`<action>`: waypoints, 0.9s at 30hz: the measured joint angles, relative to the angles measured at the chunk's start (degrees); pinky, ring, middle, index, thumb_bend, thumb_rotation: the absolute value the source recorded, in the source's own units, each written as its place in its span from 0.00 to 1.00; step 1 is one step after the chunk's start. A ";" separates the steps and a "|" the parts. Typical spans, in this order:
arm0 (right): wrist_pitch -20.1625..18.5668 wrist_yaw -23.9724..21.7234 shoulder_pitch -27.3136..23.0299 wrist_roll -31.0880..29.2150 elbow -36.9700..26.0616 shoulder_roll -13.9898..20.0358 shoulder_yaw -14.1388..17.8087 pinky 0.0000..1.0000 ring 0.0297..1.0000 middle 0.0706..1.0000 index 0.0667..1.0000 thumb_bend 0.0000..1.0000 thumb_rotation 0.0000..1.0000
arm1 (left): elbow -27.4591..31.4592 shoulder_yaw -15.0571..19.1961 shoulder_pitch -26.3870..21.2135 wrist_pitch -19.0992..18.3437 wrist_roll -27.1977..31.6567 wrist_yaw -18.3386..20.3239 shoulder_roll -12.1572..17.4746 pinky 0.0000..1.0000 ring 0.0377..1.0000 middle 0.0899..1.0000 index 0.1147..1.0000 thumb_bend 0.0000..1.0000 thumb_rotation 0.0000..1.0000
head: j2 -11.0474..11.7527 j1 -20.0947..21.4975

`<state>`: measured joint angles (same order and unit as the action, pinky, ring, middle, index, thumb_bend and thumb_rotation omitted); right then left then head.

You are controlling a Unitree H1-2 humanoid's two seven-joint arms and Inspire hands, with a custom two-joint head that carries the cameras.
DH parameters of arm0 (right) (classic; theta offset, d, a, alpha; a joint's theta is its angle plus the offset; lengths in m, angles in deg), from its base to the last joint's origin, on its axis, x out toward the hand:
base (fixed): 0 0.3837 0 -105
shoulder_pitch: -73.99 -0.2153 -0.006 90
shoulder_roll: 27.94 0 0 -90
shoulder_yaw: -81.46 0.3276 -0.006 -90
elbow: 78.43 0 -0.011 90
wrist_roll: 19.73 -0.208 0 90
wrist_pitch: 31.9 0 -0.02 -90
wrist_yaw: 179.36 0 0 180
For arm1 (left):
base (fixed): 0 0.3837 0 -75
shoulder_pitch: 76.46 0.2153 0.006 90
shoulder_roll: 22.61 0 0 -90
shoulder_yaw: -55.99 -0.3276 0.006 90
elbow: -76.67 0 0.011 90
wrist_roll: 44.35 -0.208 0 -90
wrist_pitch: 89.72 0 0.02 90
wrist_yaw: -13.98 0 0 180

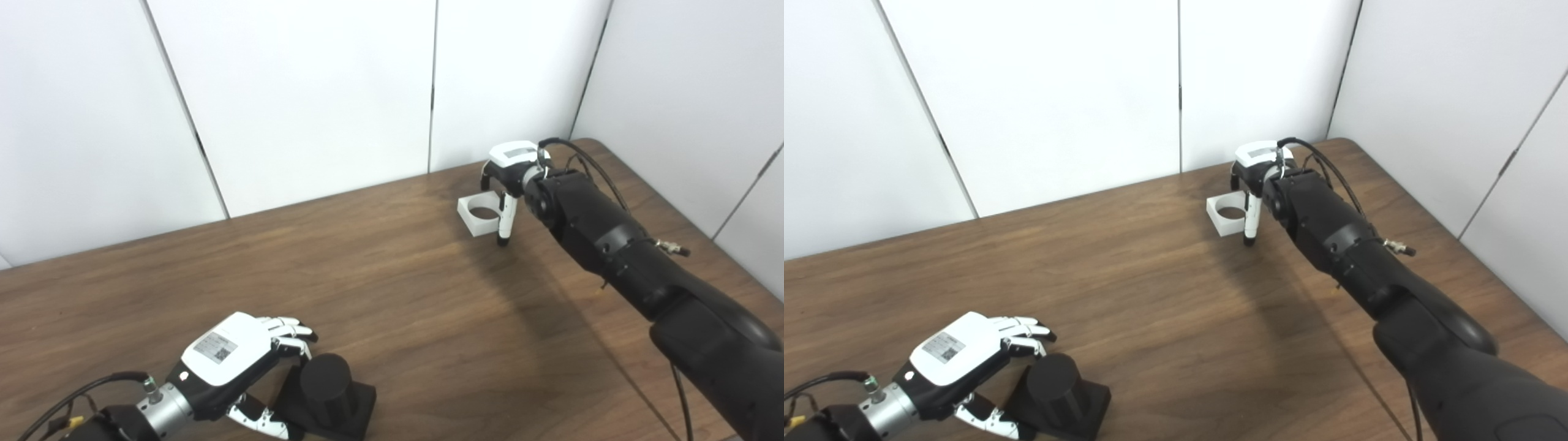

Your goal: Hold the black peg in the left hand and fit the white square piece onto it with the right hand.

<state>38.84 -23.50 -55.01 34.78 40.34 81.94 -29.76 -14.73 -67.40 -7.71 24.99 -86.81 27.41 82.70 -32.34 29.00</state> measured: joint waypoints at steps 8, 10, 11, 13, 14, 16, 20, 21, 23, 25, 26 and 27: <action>-0.82 -0.65 -0.16 -1.10 -0.33 0.48 -1.19 0.76 0.84 0.77 0.46 0.52 0.15 | 0.73 0.53 0.33 -0.05 0.01 1.02 0.00 0.71 0.81 0.79 0.42 0.52 0.07 | -0.26 -0.18; -1.22 -0.67 -0.15 -1.33 -0.48 0.48 -1.16 0.75 0.83 0.75 0.45 0.52 0.15 | 0.75 0.56 0.36 -0.03 0.01 1.03 0.00 0.72 0.81 0.79 0.42 0.52 0.07 | -0.26 -0.18; -1.51 -0.66 -0.15 -1.54 -0.50 0.48 -1.11 0.75 0.82 0.75 0.45 0.52 0.15 | 0.76 0.58 0.36 -0.03 0.02 1.03 0.00 0.72 0.81 0.79 0.42 0.52 0.07 | -0.26 -0.18; -1.80 -0.45 -0.13 -2.09 -0.54 0.49 -1.02 0.76 0.83 0.75 0.45 0.52 0.14 | 0.77 0.64 0.39 -0.03 0.04 1.10 0.00 0.72 0.81 0.79 0.42 0.52 0.07 | -0.26 -0.18; -1.83 -0.29 -0.12 -2.29 -0.54 0.49 -0.98 0.77 0.83 0.75 0.45 0.52 0.14 | 0.77 0.66 0.40 -0.04 0.04 1.10 -0.01 0.71 0.81 0.79 0.42 0.52 0.07 | -0.26 -0.18; -1.80 0.06 -0.11 -2.88 -0.53 0.52 -0.86 0.78 0.82 0.73 0.45 0.52 0.14 | 0.81 0.67 0.40 -0.05 0.04 1.18 -0.02 0.72 0.82 0.79 0.42 0.52 0.07 | -0.35 -0.35; -0.79 0.97 0.13 -4.17 -0.57 0.89 -0.78 0.76 0.81 0.72 0.45 0.52 0.14 | 1.20 0.69 0.35 -0.26 0.03 1.83 -0.02 0.71 0.82 0.79 0.42 0.52 0.07 | -0.70 -0.44; -0.45 1.21 0.24 -4.46 -0.63 1.03 -0.78 0.76 0.81 0.73 0.45 0.52 0.14 | 1.21 0.70 0.36 -0.26 0.04 1.84 -0.02 0.71 0.82 0.79 0.42 0.52 0.07 | -0.70 -0.44; -0.13 1.75 0.56 -5.24 -0.87 1.24 -0.59 0.76 0.81 0.73 0.45 0.52 0.14 | 1.28 0.73 0.36 -0.28 0.04 1.99 -0.02 0.71 0.82 0.79 0.42 0.52 0.07 | -0.88 -0.62; 0.27 2.40 0.89 -5.79 -1.10 1.38 -0.40 0.76 0.82 0.74 0.45 0.52 0.14 | 1.35 0.77 0.36 -0.30 0.04 2.19 -0.02 0.71 0.82 0.79 0.42 0.52 0.07 | -0.88 -0.62; 0.57 2.70 1.03 -5.92 -1.24 1.45 -0.37 0.76 0.82 0.74 0.45 0.52 0.14 | 1.43 0.81 0.36 -0.34 0.04 2.36 -0.03 0.71 0.82 0.79 0.42 0.52 0.07 | -0.88 -0.62; 0.79 3.04 1.16 -6.05 -1.40 1.51 -0.37 0.76 0.82 0.74 0.45 0.52 0.14 | 1.55 0.83 0.36 -0.43 0.04 2.55 -0.03 0.72 0.82 0.79 0.42 0.52 0.07 | -0.88 -0.62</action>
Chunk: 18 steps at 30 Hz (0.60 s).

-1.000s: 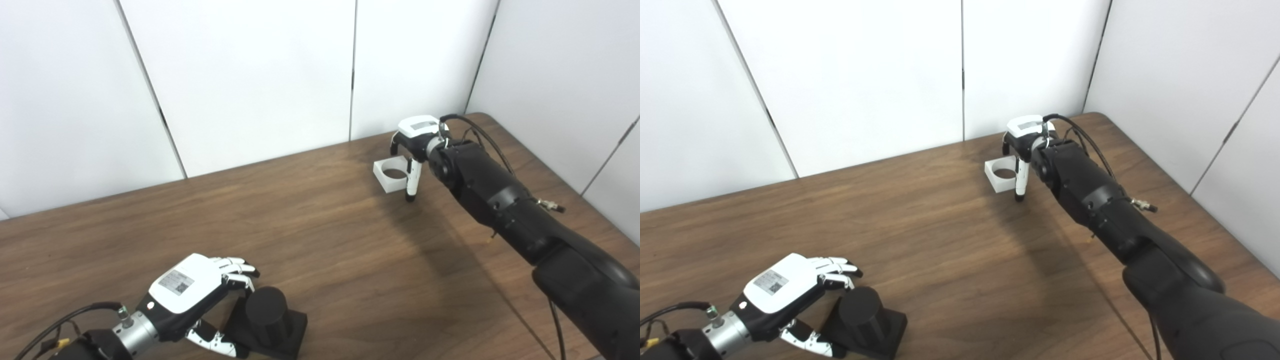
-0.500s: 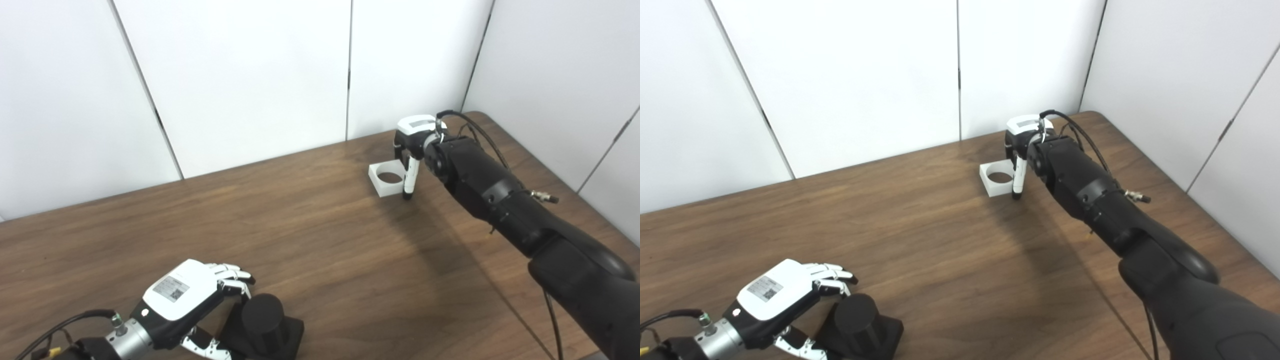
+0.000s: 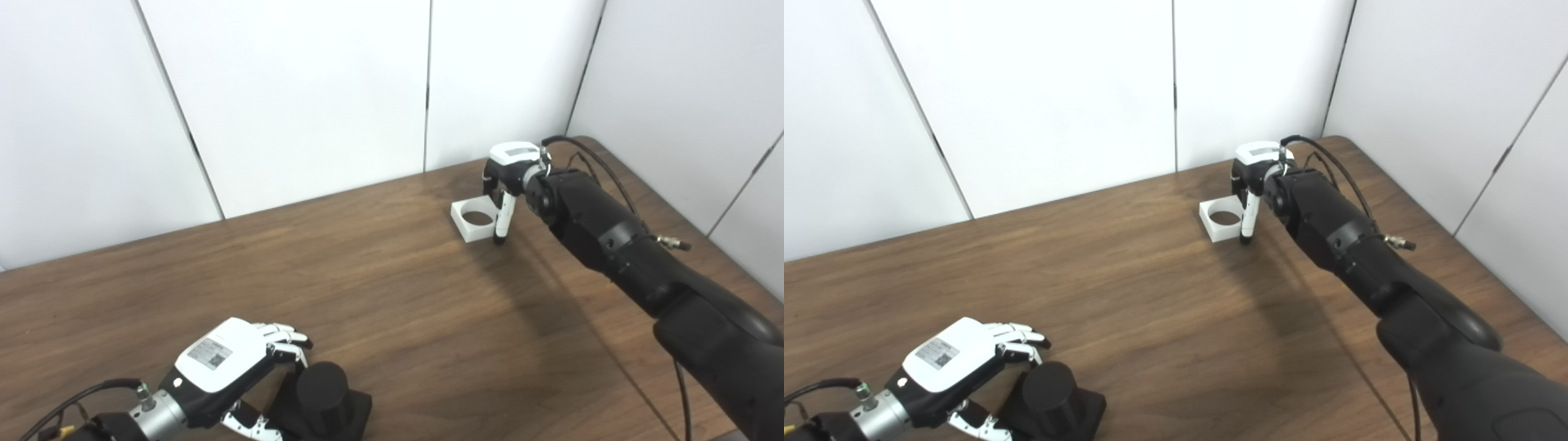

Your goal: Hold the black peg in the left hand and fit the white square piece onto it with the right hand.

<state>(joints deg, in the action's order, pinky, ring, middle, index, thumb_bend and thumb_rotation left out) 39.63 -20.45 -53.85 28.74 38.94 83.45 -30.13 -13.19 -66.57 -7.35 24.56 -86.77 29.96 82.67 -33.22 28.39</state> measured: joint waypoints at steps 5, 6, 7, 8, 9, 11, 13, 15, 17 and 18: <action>0.88 0.58 0.81 -0.55 -1.19 0.18 0.25 0.74 0.82 0.74 0.45 0.52 0.14 | 0.78 0.01 0.01 -0.99 0.01 1.02 0.00 0.73 0.83 0.79 0.42 0.52 0.07 | -0.44 -0.44; 0.89 0.68 0.92 -0.67 -1.28 0.18 0.37 0.74 0.82 0.74 0.45 0.52 0.14 | 0.94 0.02 0.01 -1.11 0.03 1.18 0.00 0.73 0.83 0.79 0.42 0.52 0.07 | -0.44 -0.44; 0.90 0.77 1.02 -0.85 -1.37 0.18 0.56 0.73 0.81 0.74 0.45 0.52 0.14 | 1.10 0.04 0.01 -1.23 0.10 1.49 0.00 0.73 0.83 0.79 0.42 0.52 0.07 | -1.22 -1.05; 0.94 0.92 1.19 -1.15 -1.65 0.18 0.85 0.72 0.81 0.74 0.45 0.52 0.14 | 1.35 0.07 0.01 -1.33 0.13 1.90 0.00 0.73 0.83 0.79 0.42 0.52 0.07 | -1.49 -1.49; 1.03 1.06 1.41 -1.60 -1.94 0.20 1.08 0.72 0.80 0.74 0.44 0.52 0.14 | 1.63 0.10 0.01 -1.42 0.14 2.20 0.00 0.72 0.82 0.79 0.42 0.52 0.07 | -1.67 -1.84; 1.37 1.35 2.24 -2.42 -3.07 0.32 1.77 0.72 0.81 0.73 0.44 0.52 0.13 | 2.10 0.14 0.01 -1.71 0.25 2.91 0.00 0.73 0.83 0.80 0.42 0.52 0.07 | -2.19 -2.80; 2.45 1.76 2.95 -3.26 -3.96 0.52 2.22 0.72 0.81 0.74 0.44 0.52 0.13 | 2.44 0.16 0.00 -2.11 0.42 3.47 0.00 0.73 0.83 0.79 0.42 0.52 0.07 | -2.72 -3.77; 4.20 1.81 3.95 -4.40 -5.59 0.95 2.40 0.72 0.82 0.74 0.44 0.52 0.13 | 2.63 0.27 -0.01 -2.59 0.59 4.16 -0.03 0.73 0.83 0.79 0.42 0.52 0.07 | -3.16 -4.65; 5.89 1.73 4.88 -5.32 -7.48 1.40 2.43 0.74 0.84 0.75 0.44 0.52 0.13 | 2.71 0.28 -0.05 -3.20 0.78 4.58 -0.08 0.74 0.84 0.80 0.42 0.52 0.07 | -3.69 -5.97; 6.68 1.66 5.61 -5.55 -8.65 1.59 2.43 0.75 0.85 0.75 0.44 0.52 0.13 | 2.73 0.31 -0.08 -3.44 0.86 4.87 -0.19 0.74 0.84 0.80 0.42 0.52 0.07 | -3.69 -5.98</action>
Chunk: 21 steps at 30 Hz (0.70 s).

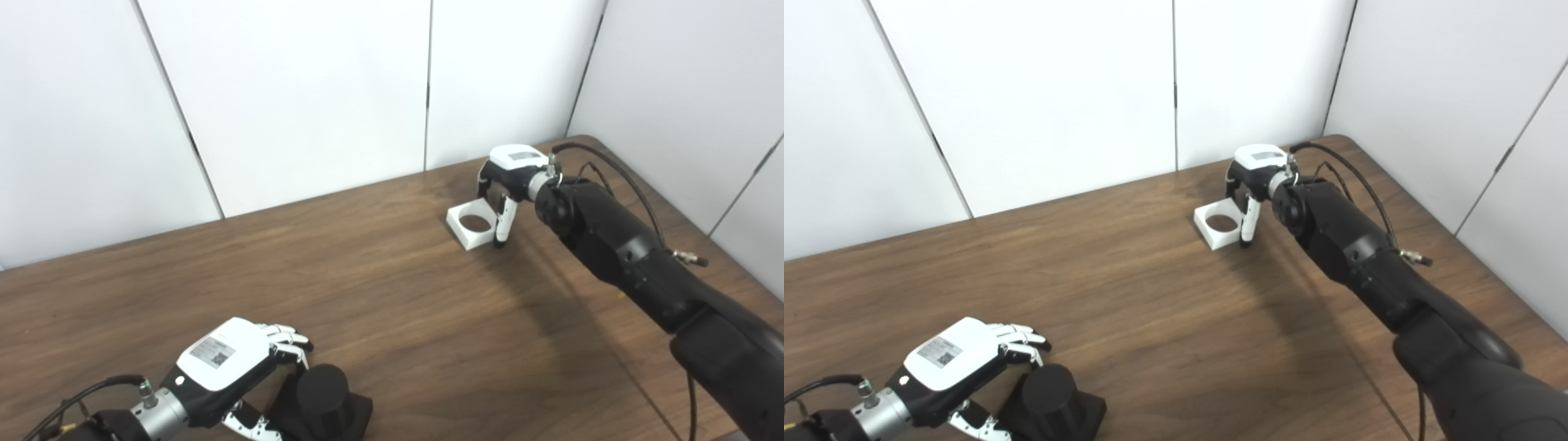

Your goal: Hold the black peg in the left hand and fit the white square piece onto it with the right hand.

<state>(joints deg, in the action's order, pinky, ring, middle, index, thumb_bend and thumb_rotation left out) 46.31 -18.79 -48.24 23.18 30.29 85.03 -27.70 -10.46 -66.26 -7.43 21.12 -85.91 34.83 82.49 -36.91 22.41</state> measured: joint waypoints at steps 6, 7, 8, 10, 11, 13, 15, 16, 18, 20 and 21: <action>3.14 -1.40 1.56 -0.95 -4.84 0.12 -0.39 0.76 0.85 0.76 0.44 0.52 0.13 | -0.22 0.09 -0.25 -0.18 0.08 0.68 -0.37 0.73 0.85 0.81 0.42 0.52 0.07 | -1.40 -4.39; 3.55 -1.47 1.56 -1.06 -5.17 0.11 -0.42 0.76 0.85 0.76 0.44 0.52 0.13 | -0.30 0.08 -0.28 -0.18 0.08 0.68 -0.46 0.73 0.85 0.81 0.42 0.52 0.07 | -1.75 -5.44; 3.71 -1.60 1.58 -1.10 -5.66 0.10 -0.43 0.76 0.85 0.76 0.44 0.52 0.13 | -0.38 0.08 -0.31 -0.17 0.08 0.68 -0.60 0.73 0.85 0.81 0.42 0.52 0.07 | -2.02 -5.97; 4.19 -1.76 1.57 -1.11 -6.68 0.10 -0.43 0.75 0.85 0.76 0.44 0.52 0.13 | -0.56 0.07 -0.38 -0.09 0.07 0.66 -0.76 0.74 0.85 0.81 0.42 0.52 0.07 | -2.37 -7.46; 4.47 -2.00 1.56 -1.10 -7.25 0.10 -0.43 0.74 0.85 0.76 0.44 0.52 0.13 | -0.68 0.05 -0.46 -0.05 0.04 0.66 -0.85 0.74 0.85 0.81 0.42 0.52 0.07 | -2.55 -8.08; 4.99 -2.86 1.56 -1.12 -8.34 0.10 -0.44 0.74 0.85 0.76 0.44 0.52 0.13 | -0.87 0.00 -0.59 -0.07 0.01 0.66 -1.08 0.75 0.85 0.82 0.42 0.52 0.07 | -3.07 -9.31; 5.92 -3.45 1.56 -1.19 -8.98 0.10 -0.48 0.73 0.84 0.76 0.44 0.52 0.13 | -0.97 -0.08 -0.74 -0.16 -0.08 0.67 -1.31 0.76 0.86 0.82 0.42 0.52 0.07 | -3.25 -9.93; 6.42 -3.75 1.57 -1.27 -9.37 0.10 -0.49 0.73 0.84 0.76 0.44 0.52 0.13 | -1.08 -0.10 -0.84 -0.19 -0.18 0.67 -1.51 0.75 0.85 0.82 0.42 0.52 0.07 | -3.34 -10.19; 7.67 -4.04 1.59 -1.69 -10.35 0.10 -0.47 0.73 0.84 0.75 0.44 0.52 0.13 | -1.51 -0.11 -1.15 -0.12 -0.21 0.67 -1.60 0.75 0.85 0.82 0.42 0.52 0.07 | -4.04 -12.12; 8.81 -4.25 1.59 -2.08 -11.03 0.11 -0.46 0.71 0.83 0.75 0.44 0.52 0.13 | -1.83 -0.24 -1.50 -0.06 -0.35 0.67 -1.70 0.75 0.85 0.81 0.42 0.52 0.08 | -4.39 -13.18; 9.37 -4.45 1.59 -2.13 -11.40 0.12 -0.46 0.71 0.83 0.75 0.44 0.52 0.13 | -1.89 -0.25 -1.54 -0.04 -0.47 0.66 -1.76 0.75 0.85 0.81 0.42 0.52 0.08 | -4.48 -13.27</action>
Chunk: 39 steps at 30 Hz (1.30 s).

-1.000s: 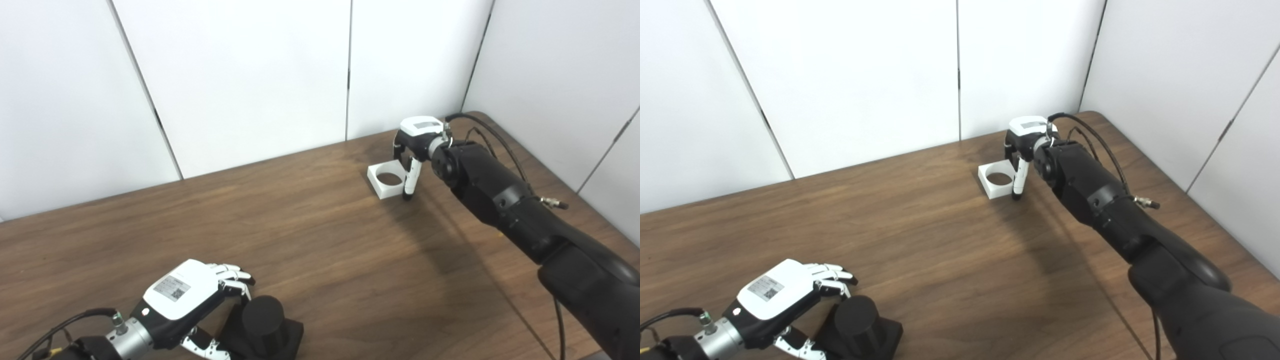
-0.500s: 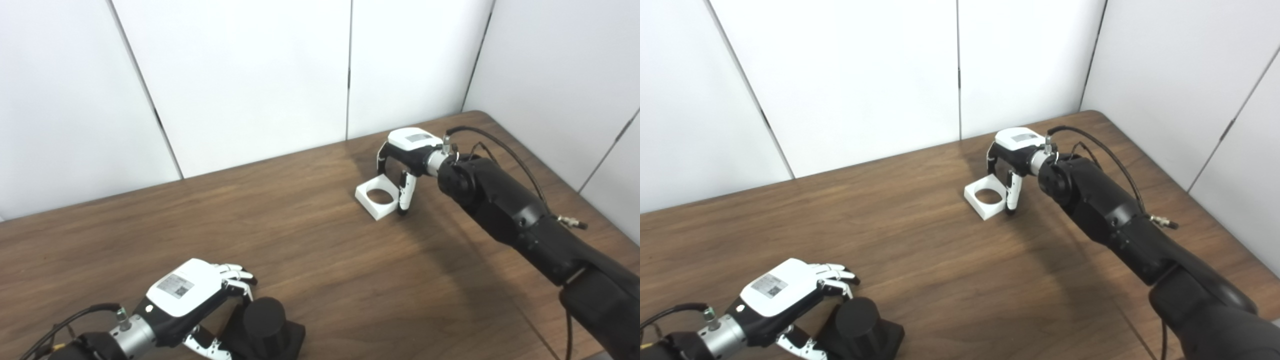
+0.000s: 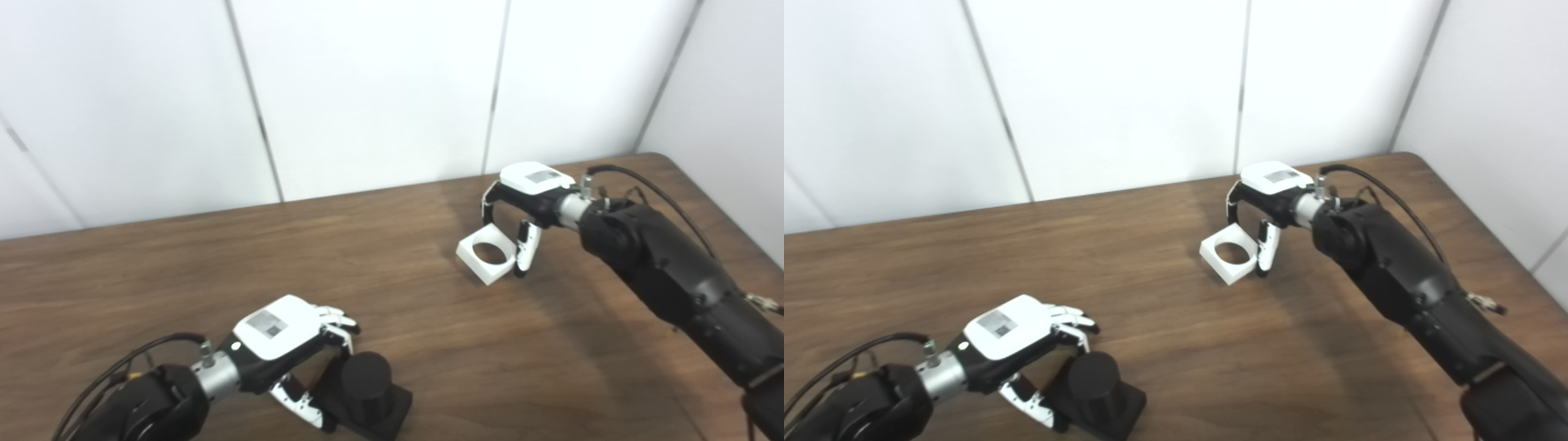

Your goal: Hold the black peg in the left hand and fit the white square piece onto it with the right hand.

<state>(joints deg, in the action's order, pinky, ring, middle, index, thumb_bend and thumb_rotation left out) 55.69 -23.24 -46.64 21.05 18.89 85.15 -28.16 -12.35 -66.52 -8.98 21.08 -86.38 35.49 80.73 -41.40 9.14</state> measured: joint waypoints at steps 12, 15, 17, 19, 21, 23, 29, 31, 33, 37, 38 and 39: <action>3.33 -2.69 -0.04 -1.70 -5.44 0.00 0.75 0.68 0.80 0.73 0.44 0.52 0.13 | -0.36 -0.19 -0.42 -0.02 -0.60 0.03 -0.54 0.75 0.86 0.82 0.42 0.52 0.08 | -2.20 -3.87; 4.58 -3.28 -0.03 -2.29 -7.57 0.02 1.33 0.68 0.80 0.74 0.44 0.52 0.13 | -0.55 -0.19 -0.53 -0.06 -0.75 0.04 -0.80 0.73 0.85 0.82 0.42 0.52 0.08 | -2.72 -5.01; 4.88 -4.11 -0.02 -2.78 -9.72 0.02 1.56 0.68 0.81 0.74 0.44 0.52 0.13 | -0.69 -0.20 -0.62 -0.09 -0.83 0.08 -1.00 0.74 0.85 0.82 0.42 0.52 0.08 | -2.73 -5.54; 5.04 -5.31 -0.03 -3.49 -12.30 0.01 1.67 0.68 0.81 0.75 0.44 0.52 0.13 | -0.77 -0.19 -0.69 -0.22 -0.96 0.17 -1.27 0.76 0.86 0.83 0.42 0.52 0.08 | -2.81 -6.06; 5.29 -6.21 -0.08 -4.21 -14.02 -0.07 1.74 0.68 0.81 0.75 0.44 0.52 0.13 | -0.78 -0.18 -0.73 -0.46 -1.27 0.31 -1.58 0.76 0.86 0.83 0.42 0.52 0.08 | -2.99 -6.59; 5.26 -7.30 -0.07 -4.57 -15.38 -0.20 1.81 0.68 0.81 0.76 0.44 0.52 0.13 | -0.85 -0.17 -0.82 -0.53 -1.45 0.42 -1.82 0.75 0.86 0.83 0.42 0.52 0.08 | -3.08 -6.94; 5.17 -9.63 -0.08 -6.18 -20.36 -1.14 2.16 0.68 0.81 0.75 0.44 0.52 0.14 | -1.30 -0.17 -1.08 -0.55 -1.72 0.44 -2.44 0.77 0.87 0.84 0.42 0.52 0.08 | -3.60 -8.96; 5.18 -10.39 -0.07 -6.77 -21.56 -1.50 2.26 0.68 0.81 0.75 0.44 0.52 0.14 | -1.30 -0.18 -1.11 -0.76 -1.74 0.56 -2.55 0.77 0.87 0.84 0.42 0.52 0.08 | -3.69 -9.14; 4.95 -11.20 -0.05 -7.48 -22.46 -1.62 2.62 0.69 0.81 0.75 0.44 0.52 0.14 | -1.30 -0.18 -1.14 -0.98 -1.74 0.69 -2.70 0.78 0.87 0.84 0.42 0.52 0.08 | -3.78 -9.32; 4.24 -12.98 -0.06 -8.47 -24.89 -1.89 3.67 0.70 0.80 0.75 0.44 0.52 0.14 | -1.29 -0.18 -1.27 -1.48 -1.74 1.14 -2.91 0.78 0.88 0.84 0.42 0.52 0.08 | -4.04 -10.11; 4.21 -13.16 -0.07 -8.93 -25.06 -2.00 3.83 0.70 0.80 0.75 0.44 0.52 0.14 | -1.29 -0.18 -1.27 -1.64 -1.74 1.21 -2.98 0.78 0.88 0.84 0.42 0.52 0.08 | -4.13 -10.28; 4.17 -13.38 -0.07 -9.24 -25.12 -2.15 3.98 0.70 0.80 0.75 0.44 0.52 0.14 | -1.29 -0.18 -1.27 -1.73 -1.74 1.24 -3.04 0.78 0.88 0.84 0.42 0.52 0.08 | -4.22 -10.37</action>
<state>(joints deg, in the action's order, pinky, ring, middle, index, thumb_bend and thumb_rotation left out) 59.85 -36.62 -46.71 11.80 -6.23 83.00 -24.18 -13.64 -66.70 -10.25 19.35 -88.12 36.73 77.68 -45.61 -1.23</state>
